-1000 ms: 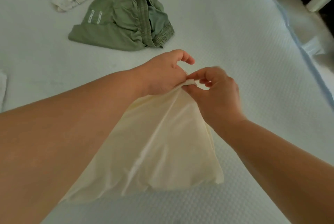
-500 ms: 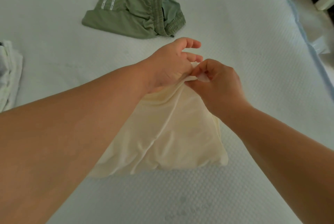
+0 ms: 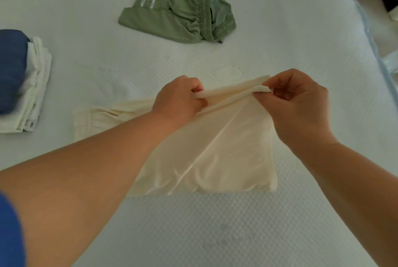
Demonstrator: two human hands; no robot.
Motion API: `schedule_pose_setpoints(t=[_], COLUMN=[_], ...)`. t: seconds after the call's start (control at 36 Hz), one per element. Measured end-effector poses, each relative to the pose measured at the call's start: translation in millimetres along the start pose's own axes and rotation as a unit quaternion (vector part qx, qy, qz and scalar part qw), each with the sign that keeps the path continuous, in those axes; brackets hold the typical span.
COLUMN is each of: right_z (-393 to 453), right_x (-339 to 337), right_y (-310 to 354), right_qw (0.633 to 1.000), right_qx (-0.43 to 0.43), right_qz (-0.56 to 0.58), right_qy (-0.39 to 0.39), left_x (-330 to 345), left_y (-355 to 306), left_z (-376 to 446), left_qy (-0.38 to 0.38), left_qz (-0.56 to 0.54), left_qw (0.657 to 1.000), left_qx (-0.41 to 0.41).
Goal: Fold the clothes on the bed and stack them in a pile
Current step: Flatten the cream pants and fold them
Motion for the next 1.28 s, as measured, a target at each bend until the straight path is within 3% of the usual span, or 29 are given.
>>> schedule_pose_setpoints(t=[0.19, 0.31, 0.39, 0.47, 0.64, 0.78, 1.03, 1.28], right_z=[-2, 1, 2, 3, 11, 21, 31, 43], right_x=[-14, -21, -25, -28, -35, -38, -23, -9], right_y=[-1, -2, -5, -12, -35, -53, -71, -80], right_qw=[1.000, 0.998, 0.995, 0.992, 0.979, 0.976, 0.980, 0.979], right_qx=[0.010, 0.037, 0.066, 0.103, 0.184, 0.204, 0.194, 0.192], right_qz=[0.019, 0.044, 0.053, 0.046, 0.067, 0.051, 0.018, -0.018], right_qy=[-0.021, -0.036, -0.046, -0.055, -0.057, -0.056, -0.051, -0.061], left_x=[-25, -42, -49, -57, -69, -65, -61, -46], left_y=[62, 92, 104, 112, 102, 101, 137, 154], left_z=[-11, -25, -34, -43, -59, -63, -44, -20], left_qy=[-0.036, -0.009, 0.052, 0.062, -0.062, -0.034, -0.067, -0.011], left_qz=[0.088, 0.157, 0.183, 0.170, 0.169, 0.181, 0.099, 0.117], left_qw=[0.994, 0.986, 0.980, 0.981, 0.982, 0.971, 0.993, 0.993], left_qx=[-0.052, -0.054, -0.063, -0.064, 0.061, 0.149, 0.012, 0.000])
Point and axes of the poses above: each hand's wrist, its own z-axis towards the middle knuckle, its own x-axis out of the palm, y = z × x, the point moved 4 cm from there along z, towards the middle knuckle, and after that the axes turned 6 degrees about -z, right-handed, at the moved point
